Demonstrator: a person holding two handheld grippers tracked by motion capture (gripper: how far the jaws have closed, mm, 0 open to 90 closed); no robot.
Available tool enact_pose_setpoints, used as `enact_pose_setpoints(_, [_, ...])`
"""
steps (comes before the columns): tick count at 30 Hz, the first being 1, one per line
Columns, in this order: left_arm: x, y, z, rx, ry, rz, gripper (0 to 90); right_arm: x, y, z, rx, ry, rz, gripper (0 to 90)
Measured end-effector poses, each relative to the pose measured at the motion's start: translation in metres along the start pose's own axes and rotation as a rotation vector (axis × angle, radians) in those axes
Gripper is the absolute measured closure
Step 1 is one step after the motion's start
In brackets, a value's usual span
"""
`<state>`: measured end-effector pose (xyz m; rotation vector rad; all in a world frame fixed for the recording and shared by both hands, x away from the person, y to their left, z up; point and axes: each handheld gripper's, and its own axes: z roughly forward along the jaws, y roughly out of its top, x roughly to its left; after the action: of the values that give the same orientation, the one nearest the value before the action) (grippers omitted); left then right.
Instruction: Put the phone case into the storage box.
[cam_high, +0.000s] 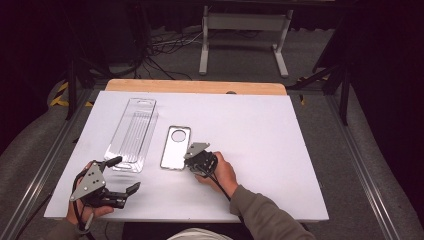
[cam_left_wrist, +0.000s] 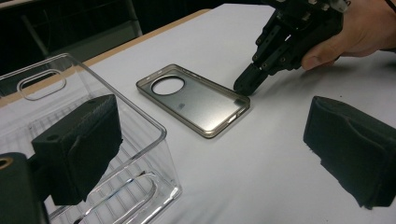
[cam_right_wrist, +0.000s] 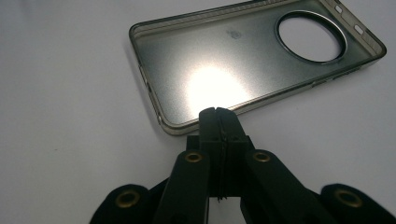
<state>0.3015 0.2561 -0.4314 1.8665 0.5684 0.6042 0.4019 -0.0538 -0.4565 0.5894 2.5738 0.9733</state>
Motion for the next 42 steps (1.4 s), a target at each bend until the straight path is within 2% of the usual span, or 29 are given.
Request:
enact_pose_setpoints(3, [-0.001, 0.0, -0.001, 0.003, 0.0, -0.006, 5.0, -0.002, -0.001, 0.0, -0.006, 0.017, 0.015, 89.9])
enact_pose_setpoints(12, [0.0, -0.001, -0.002, 0.007, 0.0, -0.001, 5.0, -0.011, -0.002, -0.01, -0.048, 0.012, 0.031, 78.5])
enact_pose_setpoints(19, [0.001, 0.0, -0.003, -0.002, 0.006, 0.008, 5.0, -0.015, 0.004, -0.021, -0.073, -0.003, 0.001, 62.0])
enact_pose_setpoints(25, [0.002, 0.0, -0.003, 0.007, 0.015, 0.016, 5.0, -0.026, 0.009, -0.026, -0.076, -0.031, 0.021, 43.3])
enact_pose_setpoints(30, [0.002, -0.001, -0.002, 0.013, 0.007, 0.015, 5.0, -0.038, 0.014, -0.026, -0.045, -0.047, 0.033, 30.4])
enact_pose_setpoints(35, [0.002, -0.001, -0.001, 0.018, 0.007, 0.021, 5.0, -0.05, 0.016, -0.031, -0.073, -0.081, 0.054, 26.6])
enact_pose_setpoints(38, [0.002, -0.001, 0.0, 0.021, 0.007, 0.02, 5.0, -0.062, 0.02, -0.036, -0.116, -0.082, 0.099, 23.8])
enact_pose_setpoints(42, [0.001, -0.001, 0.001, 0.019, 0.005, 0.019, 5.0, -0.071, 0.027, -0.037, -0.108, -0.095, 0.114, 23.5])
